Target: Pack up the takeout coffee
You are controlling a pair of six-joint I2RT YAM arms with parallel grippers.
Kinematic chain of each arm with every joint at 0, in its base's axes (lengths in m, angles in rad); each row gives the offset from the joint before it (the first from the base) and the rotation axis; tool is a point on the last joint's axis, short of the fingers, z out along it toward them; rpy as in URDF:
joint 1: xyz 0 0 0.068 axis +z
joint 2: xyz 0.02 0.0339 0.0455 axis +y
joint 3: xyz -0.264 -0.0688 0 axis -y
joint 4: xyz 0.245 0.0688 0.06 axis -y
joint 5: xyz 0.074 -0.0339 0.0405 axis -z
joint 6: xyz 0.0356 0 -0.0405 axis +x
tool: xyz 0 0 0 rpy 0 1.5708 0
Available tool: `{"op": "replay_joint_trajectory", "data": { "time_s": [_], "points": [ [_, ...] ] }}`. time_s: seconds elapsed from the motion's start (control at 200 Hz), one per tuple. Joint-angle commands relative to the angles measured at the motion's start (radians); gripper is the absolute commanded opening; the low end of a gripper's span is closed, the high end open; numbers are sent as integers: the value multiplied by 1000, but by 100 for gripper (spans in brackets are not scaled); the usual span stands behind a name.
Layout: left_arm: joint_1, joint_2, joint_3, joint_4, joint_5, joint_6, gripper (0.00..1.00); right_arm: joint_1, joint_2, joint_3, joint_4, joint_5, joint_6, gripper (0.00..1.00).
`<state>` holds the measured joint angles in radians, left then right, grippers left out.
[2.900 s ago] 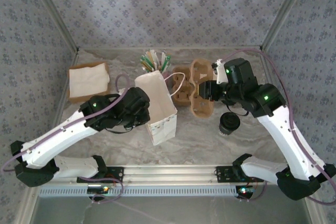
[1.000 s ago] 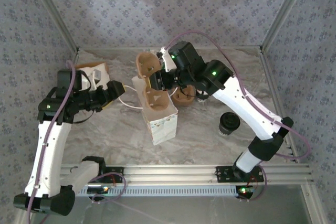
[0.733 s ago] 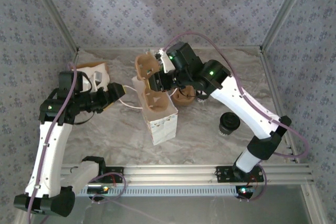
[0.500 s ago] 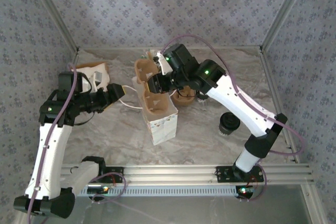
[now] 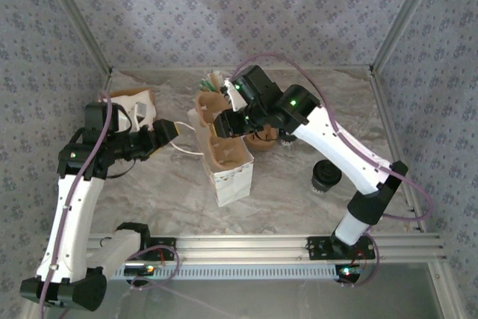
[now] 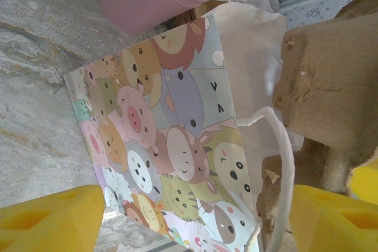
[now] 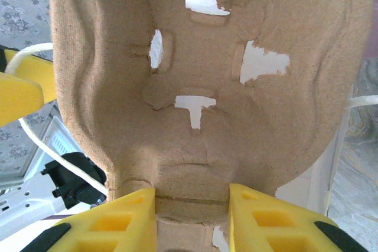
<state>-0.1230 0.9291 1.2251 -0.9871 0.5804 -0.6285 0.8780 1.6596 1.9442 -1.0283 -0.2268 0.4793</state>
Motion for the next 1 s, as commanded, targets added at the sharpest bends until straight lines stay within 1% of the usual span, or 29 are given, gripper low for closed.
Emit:
{"op": "replay_joint_trajectory", "data": {
  "time_s": [0.0,0.655,0.74,0.894,0.994],
  "points": [
    [9,-12,-6,28,26,13,80,6,24,33,-46,-21,1,33],
    [8,-12,-29,50,33,11,77,-2,68,32,-91,-46,-10,33],
    [10,-12,-29,54,37,10,73,-6,69,30,-101,-36,-8,33],
    [9,-11,-29,60,41,9,63,-12,71,32,-107,-33,-7,33],
    [9,-12,-31,61,44,9,55,-13,71,35,-115,-28,-8,33]
  ]
}}
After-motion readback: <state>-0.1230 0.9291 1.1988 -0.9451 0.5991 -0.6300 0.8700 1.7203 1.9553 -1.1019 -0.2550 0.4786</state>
